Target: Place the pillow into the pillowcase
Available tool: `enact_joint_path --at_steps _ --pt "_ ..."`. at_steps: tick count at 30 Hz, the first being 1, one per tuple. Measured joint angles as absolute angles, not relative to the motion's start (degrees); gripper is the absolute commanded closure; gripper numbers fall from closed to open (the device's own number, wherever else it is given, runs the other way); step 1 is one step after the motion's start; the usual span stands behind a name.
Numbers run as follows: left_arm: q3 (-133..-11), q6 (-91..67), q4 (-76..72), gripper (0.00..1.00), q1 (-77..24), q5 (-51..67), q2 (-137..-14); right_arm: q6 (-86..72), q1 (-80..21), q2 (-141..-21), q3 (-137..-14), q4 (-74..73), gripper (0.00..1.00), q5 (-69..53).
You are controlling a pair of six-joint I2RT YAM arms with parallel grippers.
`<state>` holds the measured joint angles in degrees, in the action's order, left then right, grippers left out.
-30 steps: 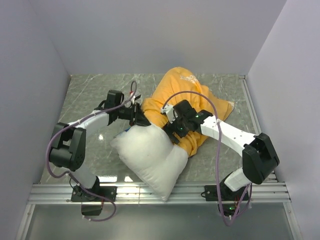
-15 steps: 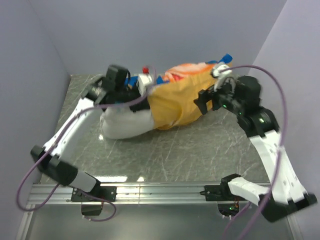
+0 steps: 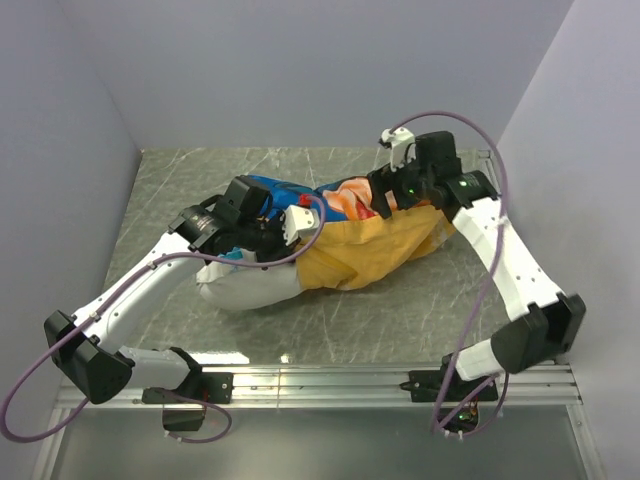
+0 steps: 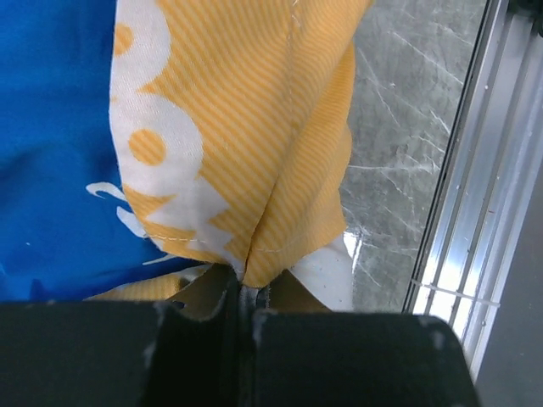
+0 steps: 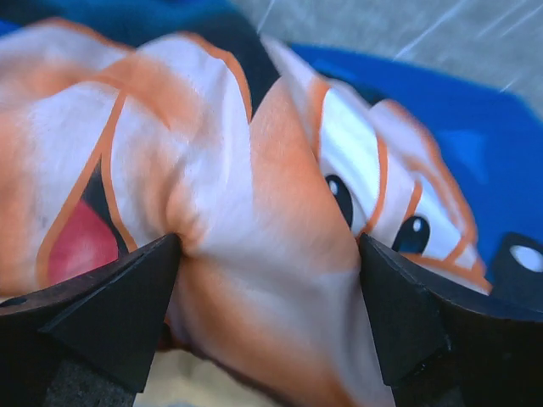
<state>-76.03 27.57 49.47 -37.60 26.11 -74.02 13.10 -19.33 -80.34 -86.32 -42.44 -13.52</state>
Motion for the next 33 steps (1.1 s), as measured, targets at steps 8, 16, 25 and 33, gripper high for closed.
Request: enact_joint_path --at_steps 8,16,25,33 --pt "-75.8 26.6 48.4 0.99 -37.6 25.8 -74.1 10.2 -20.1 -83.4 -87.2 -43.4 0.42 -16.7" --pt "-76.7 23.1 47.9 1.0 -37.5 27.1 -76.9 6.5 -28.7 -83.6 -88.9 -44.3 0.89 -27.7" --pt "-80.0 18.0 46.1 1.0 -32.6 32.8 -79.5 -0.3 -34.7 -84.7 -87.9 -42.0 0.94 -45.4" --pt "-79.9 18.3 45.2 0.99 -32.0 33.3 -79.3 0.3 -26.5 -84.7 -95.4 -43.2 0.45 -26.9"
